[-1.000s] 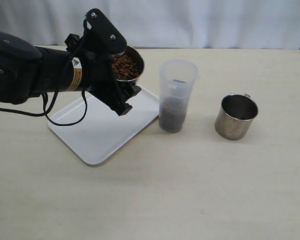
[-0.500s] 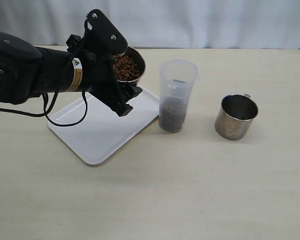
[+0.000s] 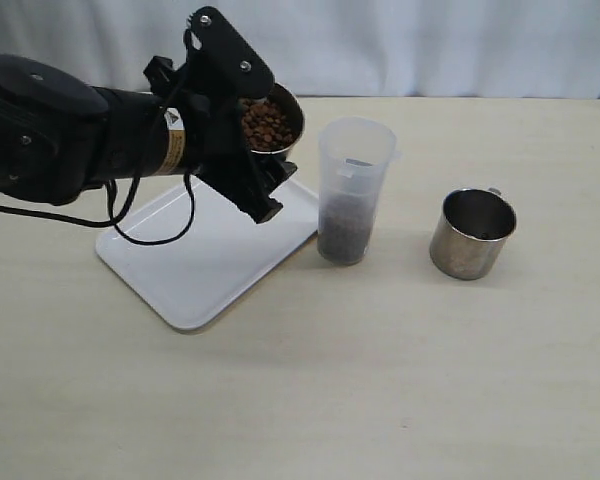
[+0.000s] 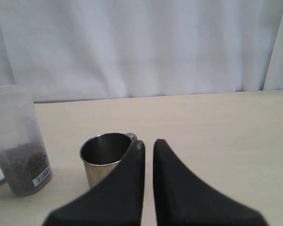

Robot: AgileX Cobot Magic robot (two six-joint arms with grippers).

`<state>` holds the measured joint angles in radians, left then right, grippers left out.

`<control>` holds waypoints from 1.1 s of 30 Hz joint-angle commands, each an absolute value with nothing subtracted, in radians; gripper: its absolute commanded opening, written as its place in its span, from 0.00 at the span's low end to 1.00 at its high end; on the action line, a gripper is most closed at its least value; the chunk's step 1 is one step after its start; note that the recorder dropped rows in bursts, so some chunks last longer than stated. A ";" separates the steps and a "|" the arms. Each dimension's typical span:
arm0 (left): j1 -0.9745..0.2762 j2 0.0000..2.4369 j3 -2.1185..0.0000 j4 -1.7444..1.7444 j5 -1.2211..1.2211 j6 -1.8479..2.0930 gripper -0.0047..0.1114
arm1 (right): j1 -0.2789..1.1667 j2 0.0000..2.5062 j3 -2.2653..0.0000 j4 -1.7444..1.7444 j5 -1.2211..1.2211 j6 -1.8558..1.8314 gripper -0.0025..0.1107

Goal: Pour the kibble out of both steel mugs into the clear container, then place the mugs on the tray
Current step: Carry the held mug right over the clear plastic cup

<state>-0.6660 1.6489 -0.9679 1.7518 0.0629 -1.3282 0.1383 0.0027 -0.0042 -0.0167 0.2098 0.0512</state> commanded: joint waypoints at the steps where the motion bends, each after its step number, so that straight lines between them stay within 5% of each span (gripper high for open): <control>1: -0.718 1.676 -1.008 1.744 0.152 -1.334 0.04 | 0.142 0.000 0.000 -0.015 0.211 0.045 0.07; 33: -0.797 1.731 -1.104 1.668 0.382 -1.129 0.04 | 0.142 0.000 0.000 -0.015 0.211 0.045 0.07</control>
